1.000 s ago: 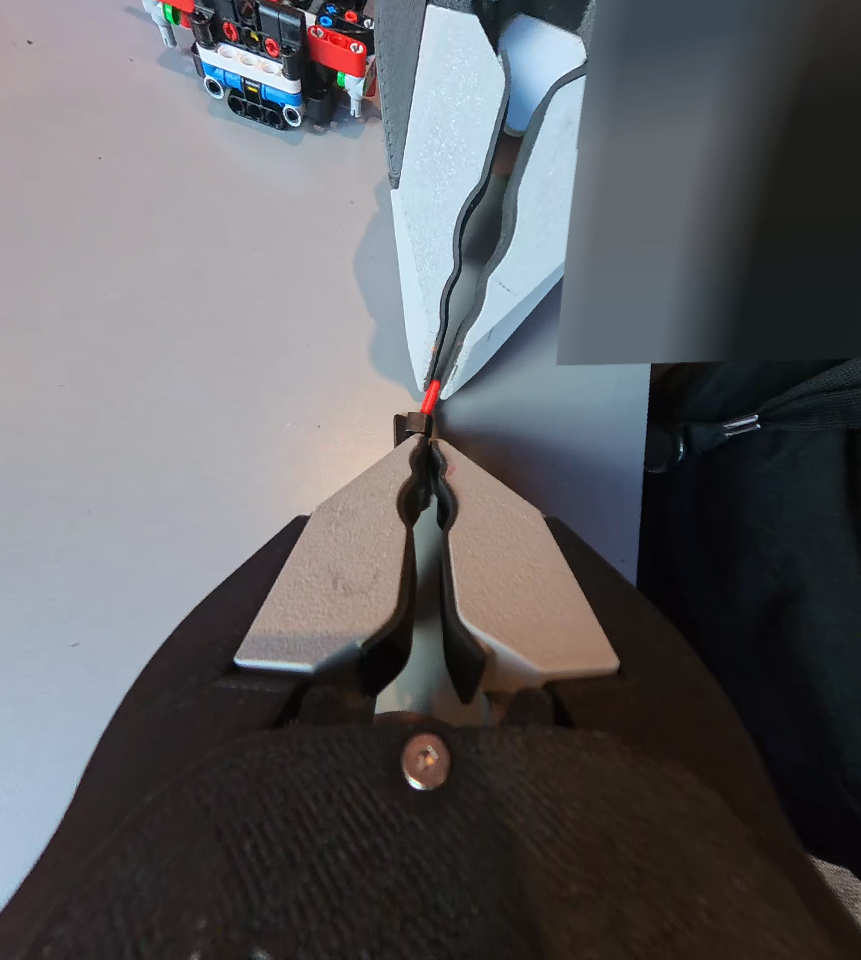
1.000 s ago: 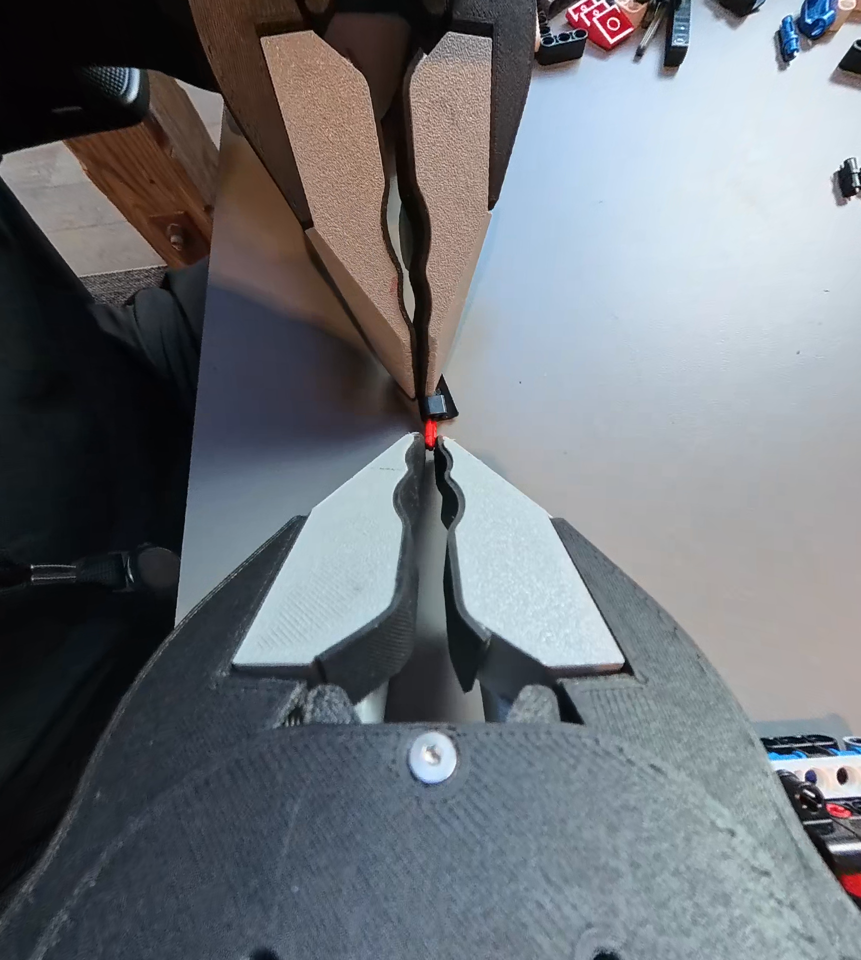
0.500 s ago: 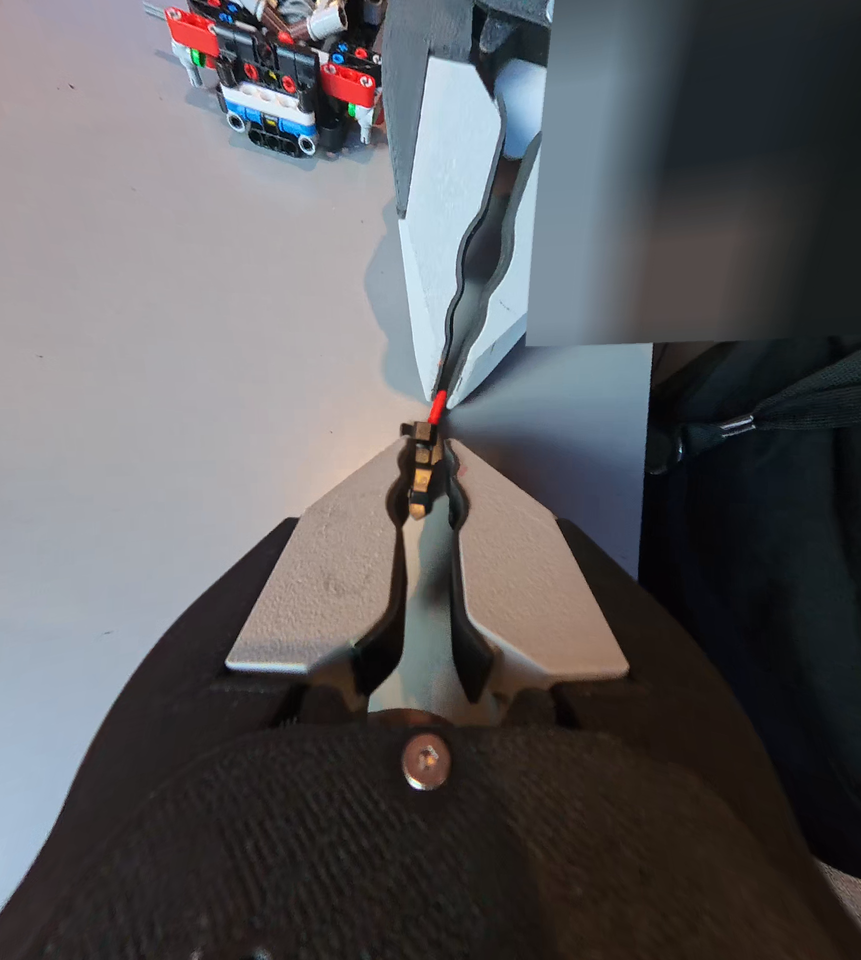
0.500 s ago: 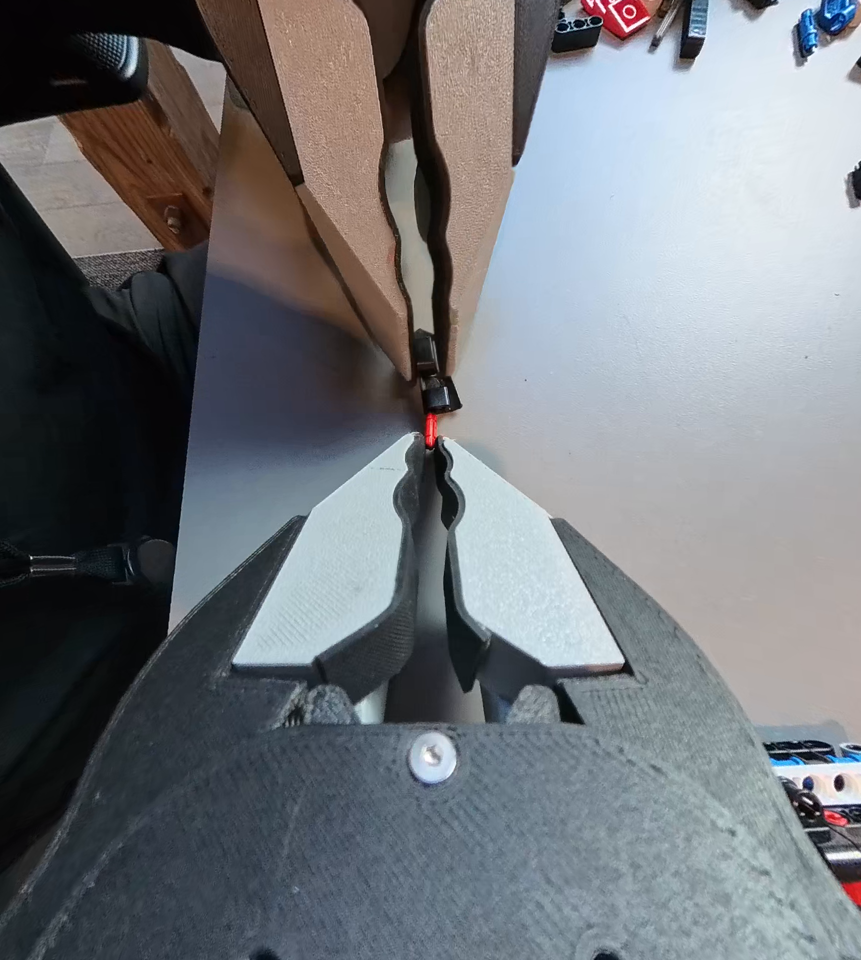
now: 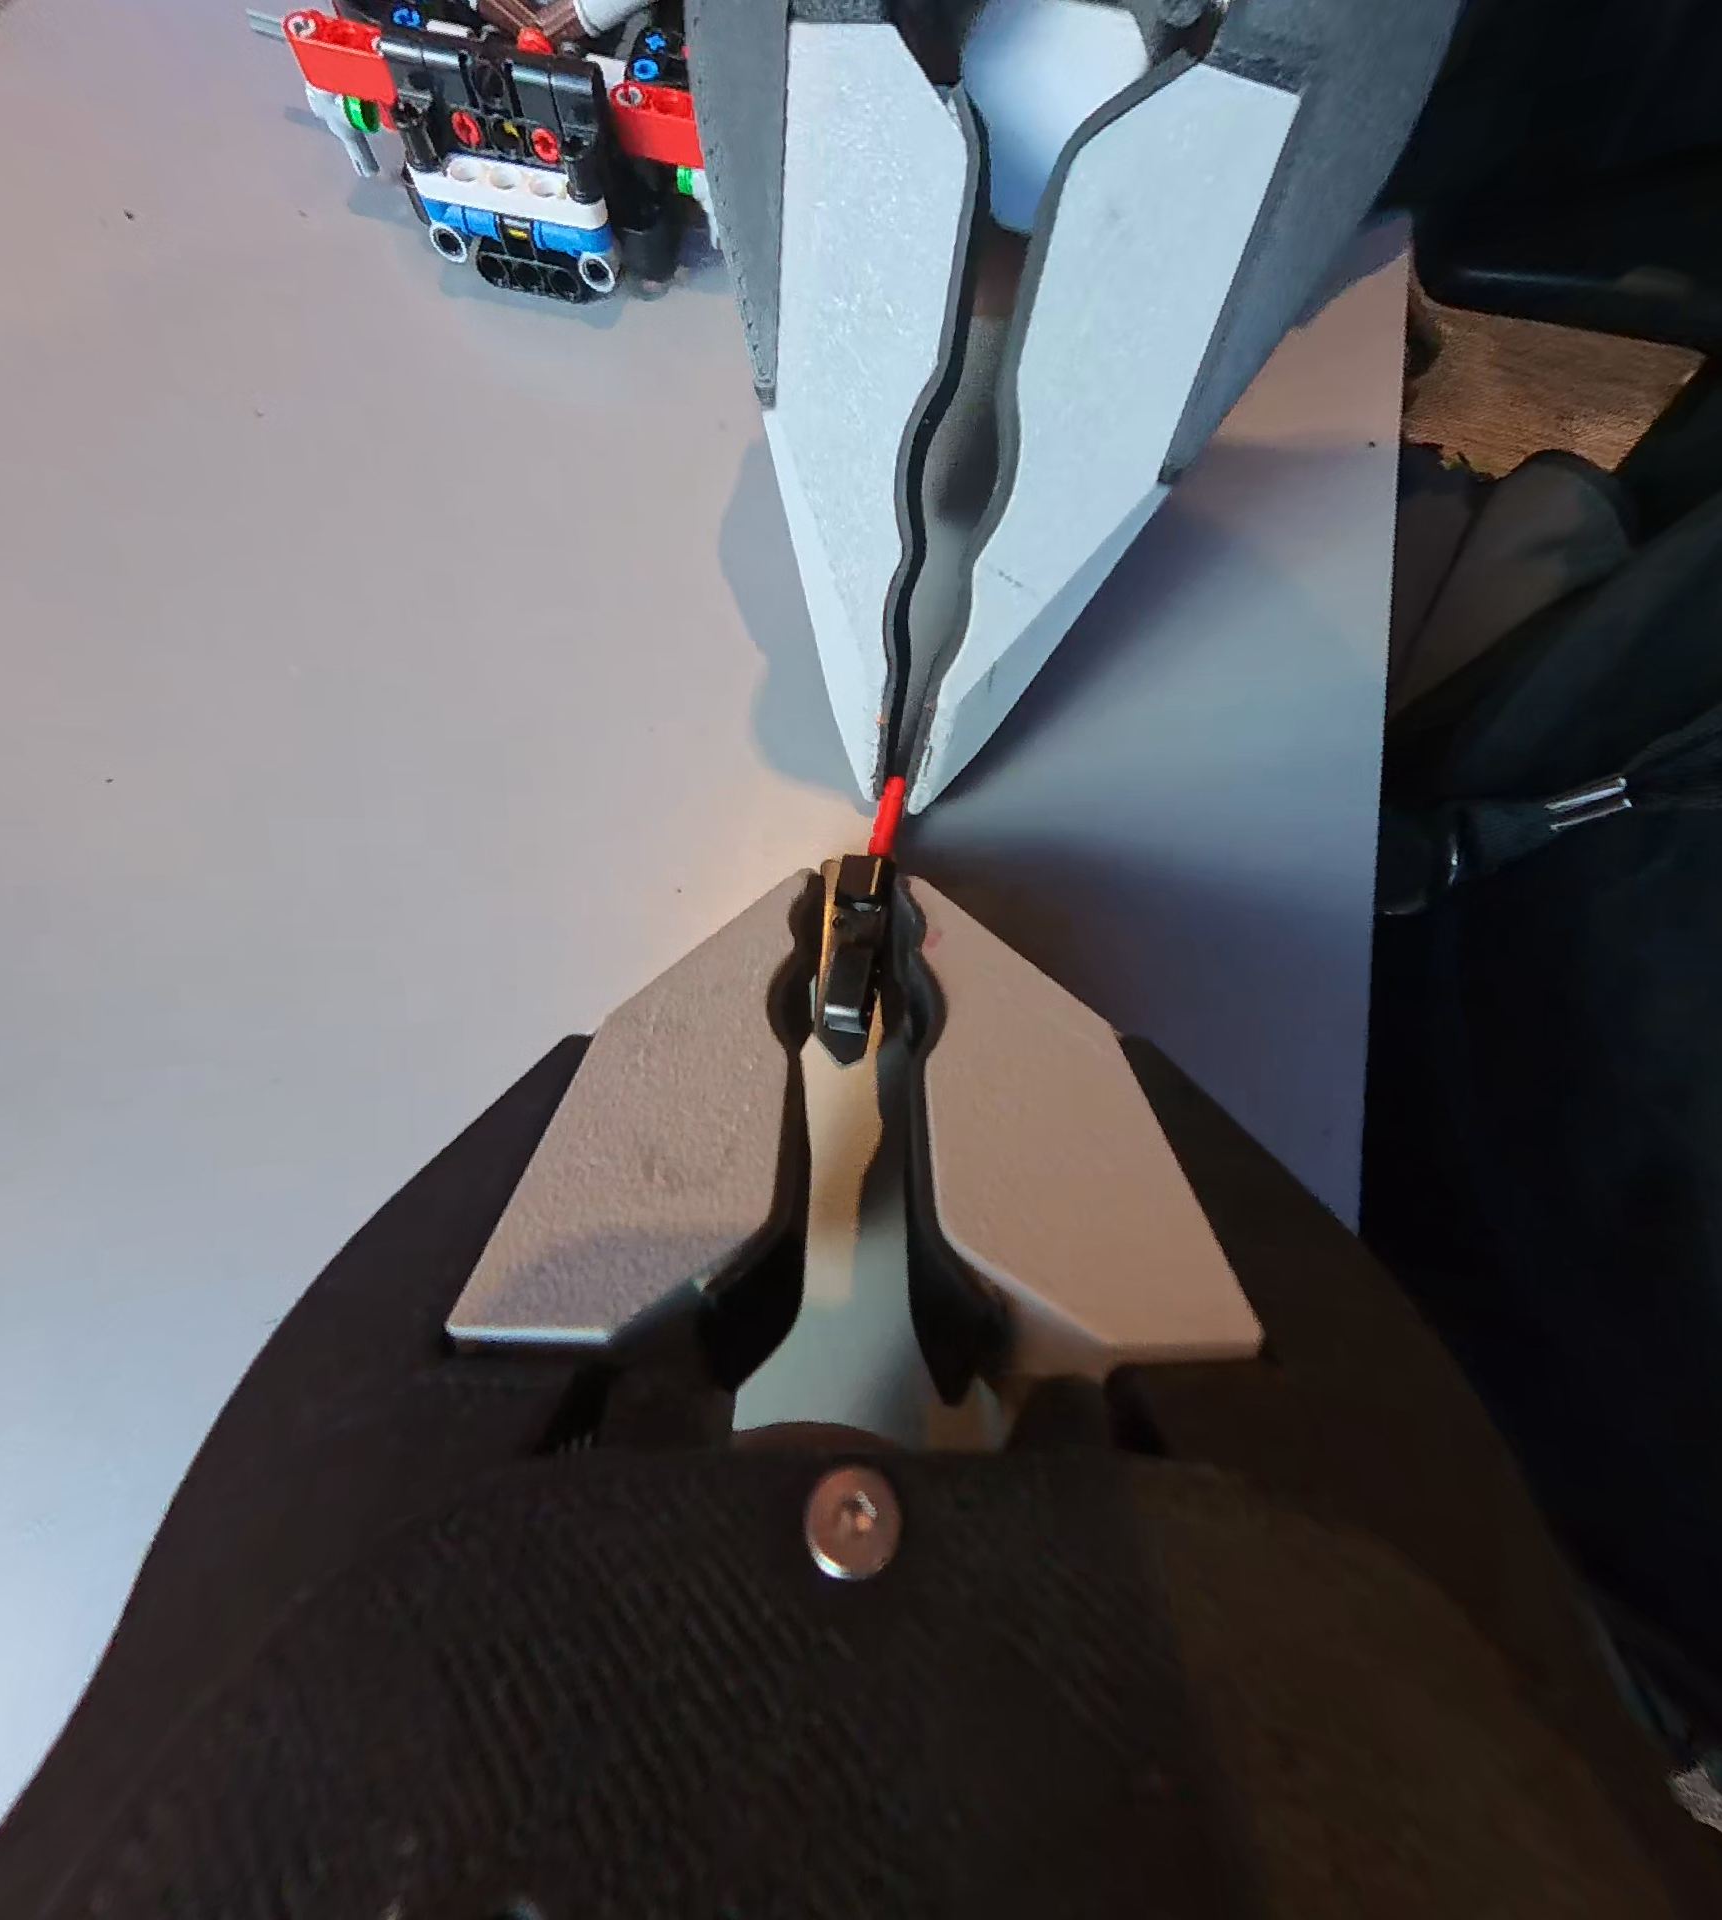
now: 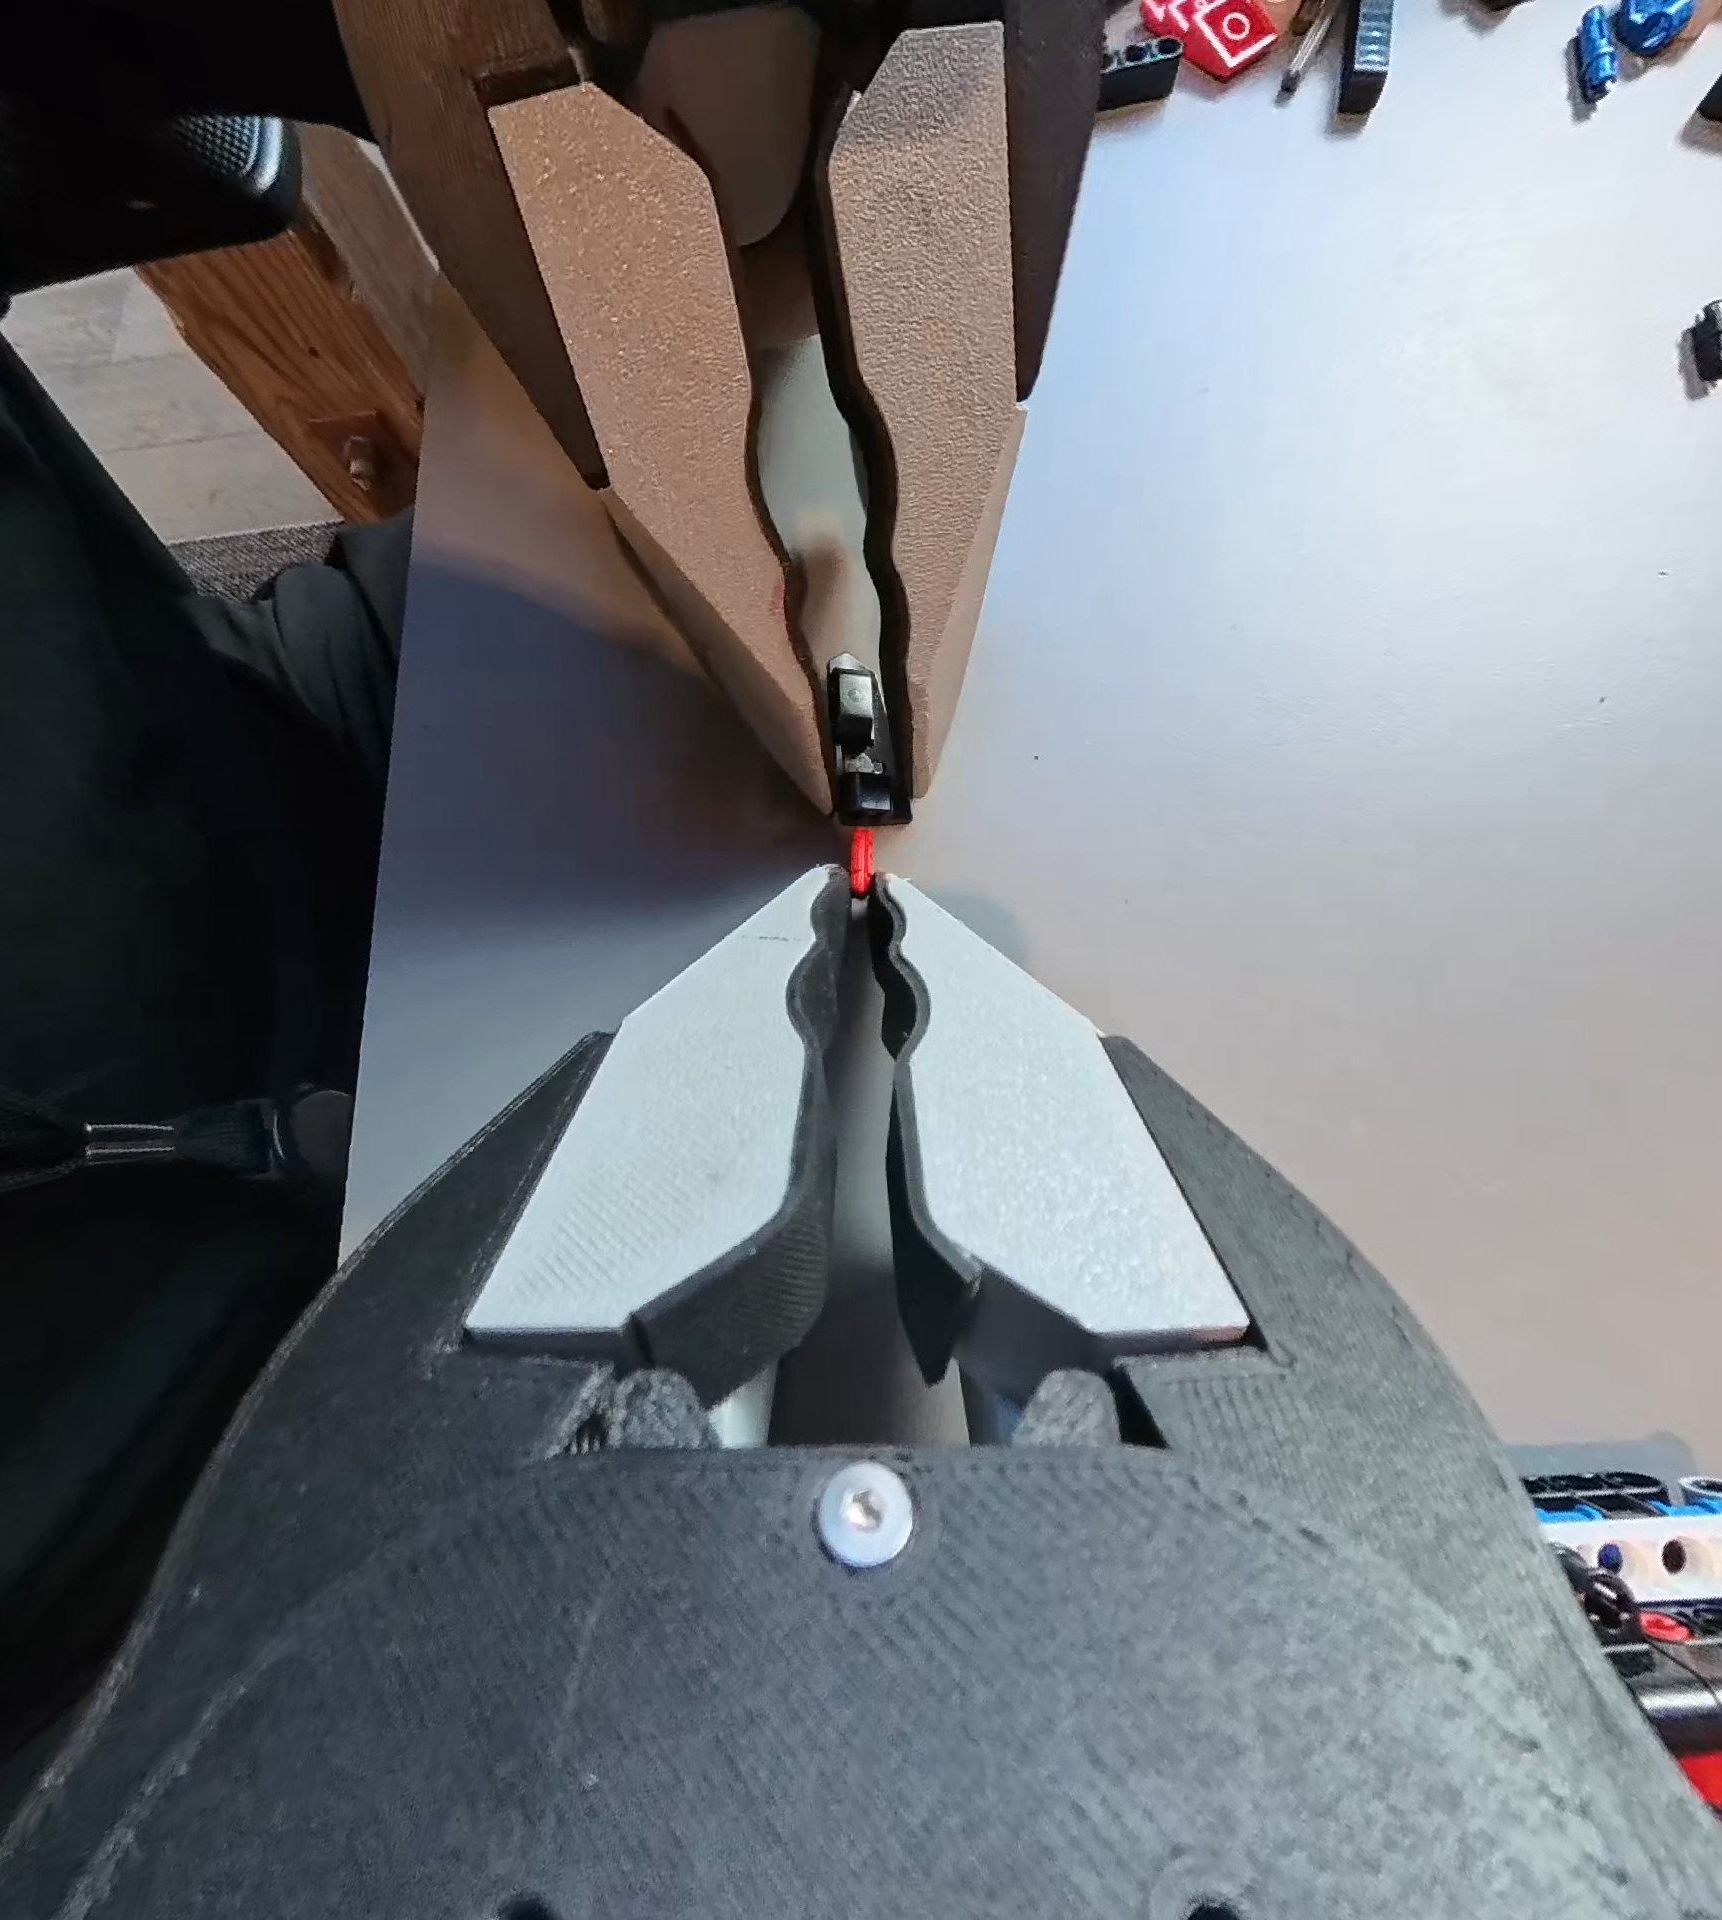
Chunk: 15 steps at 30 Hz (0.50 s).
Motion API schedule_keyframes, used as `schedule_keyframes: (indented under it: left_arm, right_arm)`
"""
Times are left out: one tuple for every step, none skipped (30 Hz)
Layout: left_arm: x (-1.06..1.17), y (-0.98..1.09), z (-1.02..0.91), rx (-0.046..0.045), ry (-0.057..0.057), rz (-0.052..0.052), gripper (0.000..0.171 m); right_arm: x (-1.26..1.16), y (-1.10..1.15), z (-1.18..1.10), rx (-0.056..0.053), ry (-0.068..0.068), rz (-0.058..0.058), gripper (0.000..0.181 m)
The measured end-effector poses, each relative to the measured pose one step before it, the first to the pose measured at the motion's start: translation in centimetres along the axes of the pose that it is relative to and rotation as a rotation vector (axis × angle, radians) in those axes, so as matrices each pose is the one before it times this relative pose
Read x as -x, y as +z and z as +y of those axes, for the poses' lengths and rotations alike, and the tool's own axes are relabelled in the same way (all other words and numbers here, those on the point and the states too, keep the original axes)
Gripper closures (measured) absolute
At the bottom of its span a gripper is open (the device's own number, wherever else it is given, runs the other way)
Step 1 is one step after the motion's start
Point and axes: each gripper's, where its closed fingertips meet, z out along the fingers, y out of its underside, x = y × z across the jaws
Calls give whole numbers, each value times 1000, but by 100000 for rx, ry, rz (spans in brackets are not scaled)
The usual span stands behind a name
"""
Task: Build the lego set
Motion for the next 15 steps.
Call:
schedule_keyframes:
  left_arm:
    - [-6,10,1,-174,497,-432,162]
    - [8,25,-22,-295,579,-531,162]
    - [-5,41,-33,-462,699,-754,162]
    - [-15,49,-31,-493,741,-820,162]
    - [-3,17,-5,58,735,-825,162]
    - [-4,10,3,97,766,-868,162]
    - [-10,-4,8,33,757,-826,162]
    - [4,8,9,46,311,-707,162]
    - [-9,-4,6,33,-154,-655,162]
    - [2,2,-2,18,-67,-719,163]
    - [-11,1,14,61,294,-830,162]
    - [-10,0,-1,68,596,-979,163]
    - [-3,-2,14,87,384,-941,162]
    - [-11,-9,6,63,-111,-871,163]
    - [-4,-10,17,44,8,-990,163]
  right_arm:
    - [3,-45,-57,-469,250,-277,181]
    - [-1,-17,-41,-311,240,-176,181]
    - [-8,-2,-4,-5,189,-139,181]
    - [10,28,16,196,34,-132,181]
    - [0,20,-8,93,-69,58,181]
    - [-11,10,-34,-140,-54,45,181]
    - [12,-6,-41,-166,202,-331,181]
    - [-2,-2,-3,-42,579,-494,181]
    - [-18,-5,-16,-31,640,-427,181]
    - [-3,-5,-17,-110,411,-344,181]
    - [18,-1,-3,13,170,-269,181]
    - [8,17,18,110,101,-129,181]
    - [-6,9,16,192,158,-75,181]
    - [-7,29,57,425,165,-55,181]
    - [1,63,99,773,91,34,181]
